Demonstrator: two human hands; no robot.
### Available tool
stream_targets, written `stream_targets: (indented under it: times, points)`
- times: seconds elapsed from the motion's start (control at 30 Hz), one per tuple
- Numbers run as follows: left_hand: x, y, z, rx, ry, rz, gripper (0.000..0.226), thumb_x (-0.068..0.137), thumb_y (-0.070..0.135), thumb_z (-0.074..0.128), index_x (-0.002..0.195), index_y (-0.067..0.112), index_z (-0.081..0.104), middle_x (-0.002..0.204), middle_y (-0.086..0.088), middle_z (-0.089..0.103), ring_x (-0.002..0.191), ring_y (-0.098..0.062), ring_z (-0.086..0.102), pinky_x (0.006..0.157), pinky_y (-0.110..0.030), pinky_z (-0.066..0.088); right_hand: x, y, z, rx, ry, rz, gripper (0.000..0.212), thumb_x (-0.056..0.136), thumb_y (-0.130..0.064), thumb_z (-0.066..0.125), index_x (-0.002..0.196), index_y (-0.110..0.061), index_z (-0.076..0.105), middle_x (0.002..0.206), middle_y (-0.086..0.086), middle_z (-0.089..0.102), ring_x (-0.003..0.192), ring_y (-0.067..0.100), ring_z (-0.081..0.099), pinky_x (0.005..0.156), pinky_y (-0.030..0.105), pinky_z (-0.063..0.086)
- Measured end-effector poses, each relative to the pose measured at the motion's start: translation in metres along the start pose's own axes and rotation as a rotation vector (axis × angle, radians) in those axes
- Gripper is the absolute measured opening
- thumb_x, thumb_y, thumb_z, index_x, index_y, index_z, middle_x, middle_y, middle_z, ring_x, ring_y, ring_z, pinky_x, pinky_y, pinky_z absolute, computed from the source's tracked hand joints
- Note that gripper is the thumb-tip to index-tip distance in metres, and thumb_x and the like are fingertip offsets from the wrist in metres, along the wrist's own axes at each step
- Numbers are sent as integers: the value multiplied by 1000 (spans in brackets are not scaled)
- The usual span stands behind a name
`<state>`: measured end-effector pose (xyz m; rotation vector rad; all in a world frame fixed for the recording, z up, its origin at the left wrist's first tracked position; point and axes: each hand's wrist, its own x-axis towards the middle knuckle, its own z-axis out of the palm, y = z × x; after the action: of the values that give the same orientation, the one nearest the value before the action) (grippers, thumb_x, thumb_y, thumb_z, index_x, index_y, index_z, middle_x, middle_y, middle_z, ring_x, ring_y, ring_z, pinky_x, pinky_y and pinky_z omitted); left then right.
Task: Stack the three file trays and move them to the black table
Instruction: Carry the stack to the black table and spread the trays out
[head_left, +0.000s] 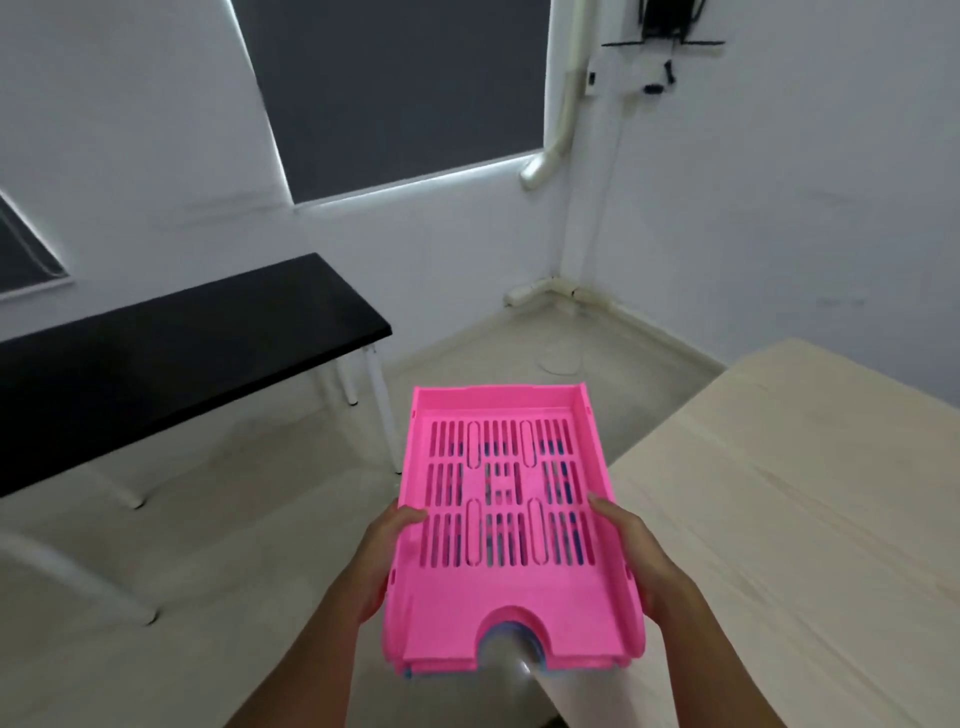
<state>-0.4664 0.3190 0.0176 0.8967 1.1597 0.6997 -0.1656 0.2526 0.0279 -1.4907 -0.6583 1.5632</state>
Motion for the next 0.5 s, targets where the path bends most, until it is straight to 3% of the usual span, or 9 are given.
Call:
stream_targets:
  times: [0.1,0.2,0.33,0.5]
  points:
    - [5,19,-67,-75,68,22,37,92,20,49,125,7,61,105,-25,72,85,-36,70,84,-52,56,40,-15,68,5,-76,-1,62,80,-50,63,122,-5,67,102,16,76,81,30,73,93,46,53]
    - [6,35,-129,-113,137,34,37,92,19,49,125,4,59,99,-23,72,78,-33,70,74,-44,56,76,-26,133,1,-155,-3,55,86,-43,61,124,-3,64,102,18,76,81,31,73,86,44,55]
    - [9,56,-200,-136,218,89,35,95,18,45,122,1,59,90,-20,72,74,-32,69,74,-46,58,117,-41,212,-70,-236,-28,54,83,-44,63,122,-7,66,105,17,77,85,32,74,105,57,45]
    - [32,79,-274,-172,329,126,32,96,18,45,119,1,60,85,-15,74,71,-30,70,70,-45,57,173,-68,291,-188,-337,-103,47,89,-48,57,121,-15,66,107,12,77,94,32,74,105,58,43]
